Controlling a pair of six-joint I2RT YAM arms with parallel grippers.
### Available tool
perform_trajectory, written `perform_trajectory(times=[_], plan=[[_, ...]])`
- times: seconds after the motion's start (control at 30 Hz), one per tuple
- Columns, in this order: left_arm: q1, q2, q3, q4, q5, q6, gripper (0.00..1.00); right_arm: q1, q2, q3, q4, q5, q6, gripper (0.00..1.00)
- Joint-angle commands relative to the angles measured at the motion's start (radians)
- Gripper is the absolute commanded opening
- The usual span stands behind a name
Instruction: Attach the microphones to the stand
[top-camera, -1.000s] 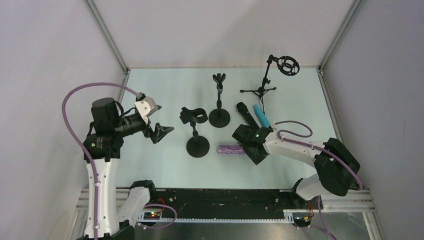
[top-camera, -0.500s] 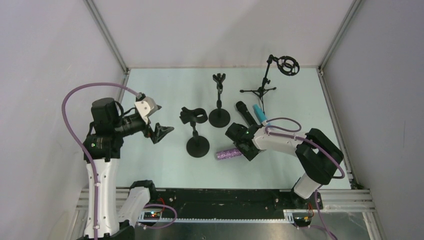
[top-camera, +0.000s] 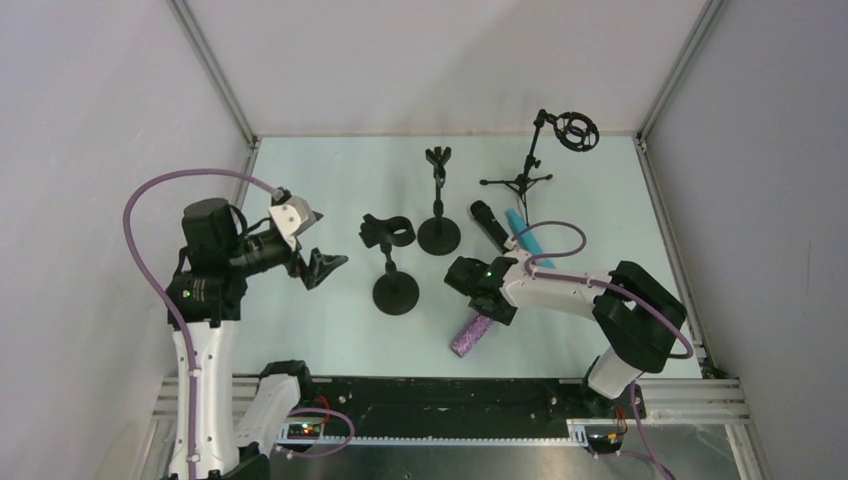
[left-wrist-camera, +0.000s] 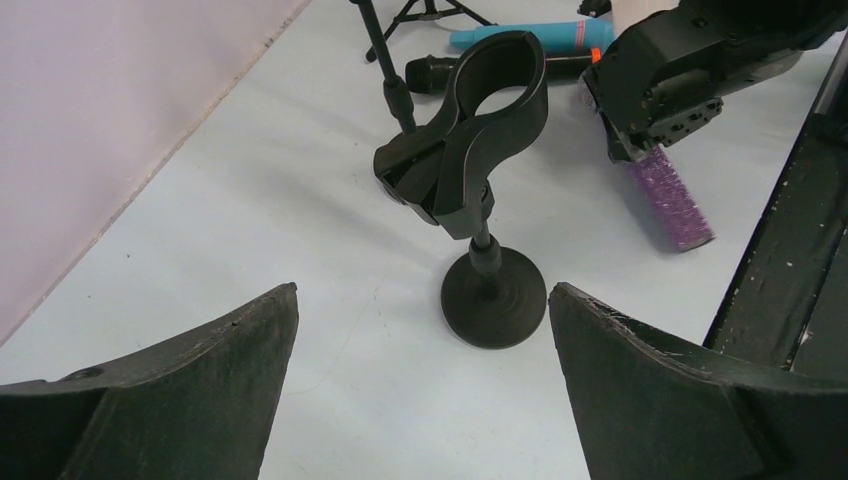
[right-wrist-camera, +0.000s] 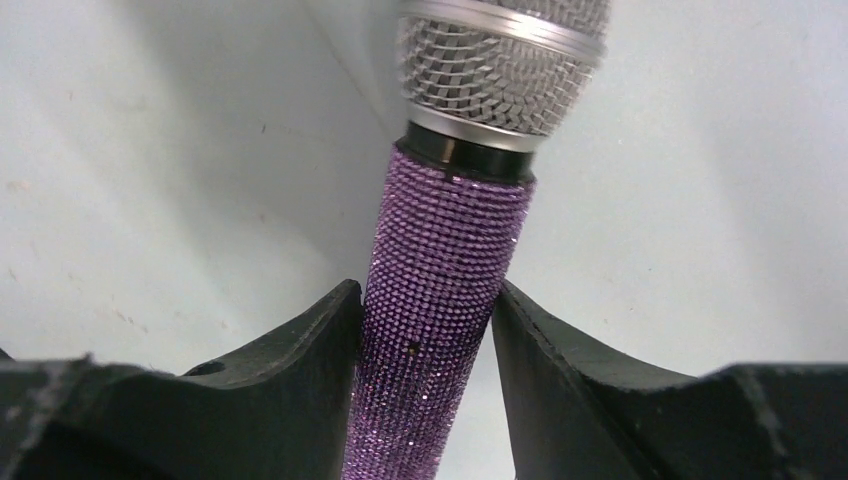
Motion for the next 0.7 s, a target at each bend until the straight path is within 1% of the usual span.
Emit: perform_trajectory(times=[0.0,0.03,0.23,0.3,0.4,0.5,0.67], plan=[[0.007,-0.019,-0.017,0.014,-0.011,0.01,1.0,0.072,-0.032,0.062,-0.034,0.133,-0.161,0.02],[0.008,-0.02,-0.021,0.014,-0.016,0.01,1.0,0.08,-0.039,0.064,-0.028,0.136,-0.178,0.0],[0.007,-0.026,-0.029,0.013,-0.014,0.002,1.0,0.122,-0.098,0.064,0.005,0.098,-0.251,0.0],[0.008,-0.028,-0.033,0.013,-0.011,0.004,1.0,0.118,-0.103,0.062,0.03,0.074,-0.284,0.02],[0.007,-0.03,-0.035,0.013,-0.008,0.003,1.0,0.1,-0.089,0.042,0.079,0.015,-0.34,0.06],[0.007,-0.033,-0.038,0.014,-0.011,0.002,1.0,0.079,-0.066,0.021,0.137,-0.065,-0.381,0.08],[0.007,-0.031,-0.035,0.013,-0.009,0.004,1.0,0.062,-0.015,-0.004,0.193,-0.15,-0.432,0.09]])
